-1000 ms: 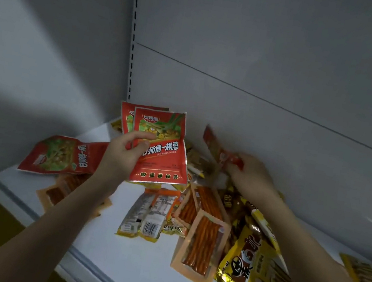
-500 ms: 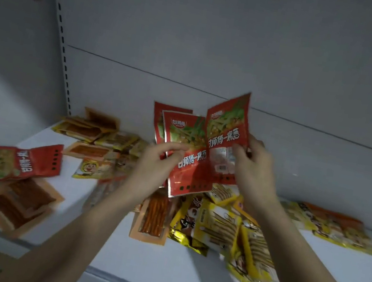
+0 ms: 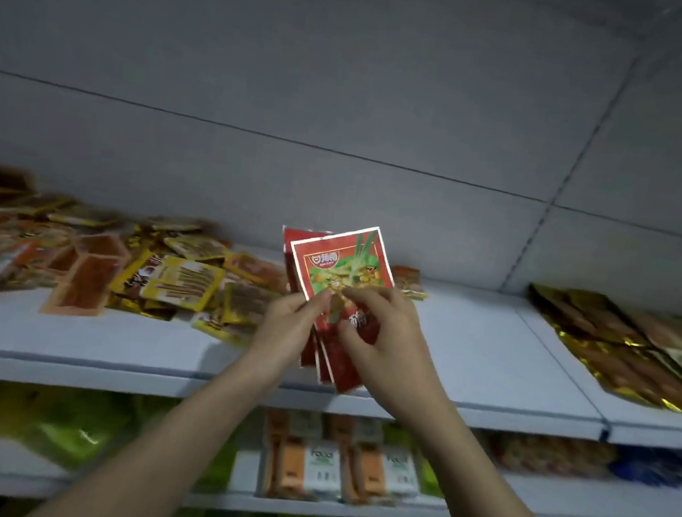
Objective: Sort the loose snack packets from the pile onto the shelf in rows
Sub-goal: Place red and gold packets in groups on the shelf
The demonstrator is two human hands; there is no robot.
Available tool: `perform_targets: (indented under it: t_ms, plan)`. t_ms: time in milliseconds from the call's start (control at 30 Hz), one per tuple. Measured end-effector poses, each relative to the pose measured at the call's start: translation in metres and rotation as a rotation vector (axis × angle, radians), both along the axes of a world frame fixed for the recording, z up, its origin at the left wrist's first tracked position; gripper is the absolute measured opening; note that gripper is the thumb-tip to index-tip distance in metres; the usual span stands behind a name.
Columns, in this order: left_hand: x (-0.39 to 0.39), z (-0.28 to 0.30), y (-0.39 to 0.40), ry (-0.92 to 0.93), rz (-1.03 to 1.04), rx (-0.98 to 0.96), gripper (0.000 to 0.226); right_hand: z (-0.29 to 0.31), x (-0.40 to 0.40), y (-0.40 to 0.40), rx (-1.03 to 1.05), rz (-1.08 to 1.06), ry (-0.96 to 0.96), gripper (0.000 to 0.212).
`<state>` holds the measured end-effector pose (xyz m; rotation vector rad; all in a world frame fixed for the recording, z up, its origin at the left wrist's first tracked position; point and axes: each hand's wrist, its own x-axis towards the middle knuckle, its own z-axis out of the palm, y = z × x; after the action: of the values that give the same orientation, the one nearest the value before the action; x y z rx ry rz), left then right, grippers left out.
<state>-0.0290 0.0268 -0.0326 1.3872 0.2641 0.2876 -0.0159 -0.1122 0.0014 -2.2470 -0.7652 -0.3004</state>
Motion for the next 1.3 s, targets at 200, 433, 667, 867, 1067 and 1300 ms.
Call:
perform_targets:
  t_ms: [200,433,667,867,1067,1300]
  plan:
    - [0.012,0.009,-0.116,0.016,-0.133,0.046,0.024,0.006,-0.001,-0.148,0.098,-0.366,0.128,0.047]
    - [0.047,0.011,-0.246,0.024,-0.311,0.085,0.026,-0.002,0.006,-0.283,0.377,-0.448,0.367,0.047]
    - [0.115,-0.005,-0.351,0.035,-0.398,0.078,0.027,-0.028,0.064,-0.387,0.616,-0.522,0.467,0.029]
    - [0.207,-0.005,-0.446,0.019,-0.441,-0.028,0.018,-0.031,0.153,-0.488,0.741,-0.646,0.490,0.031]
    - [0.293,-0.002,-0.537,-0.009,-0.457,-0.055,0.021,-0.020,0.224,-0.595,0.842,-0.687,0.515,0.027]
    - [0.349,0.013,-0.618,-0.051,-0.404,-0.006,0.025,-0.005,0.284,-0.722,0.868,-0.820,0.542,0.025]
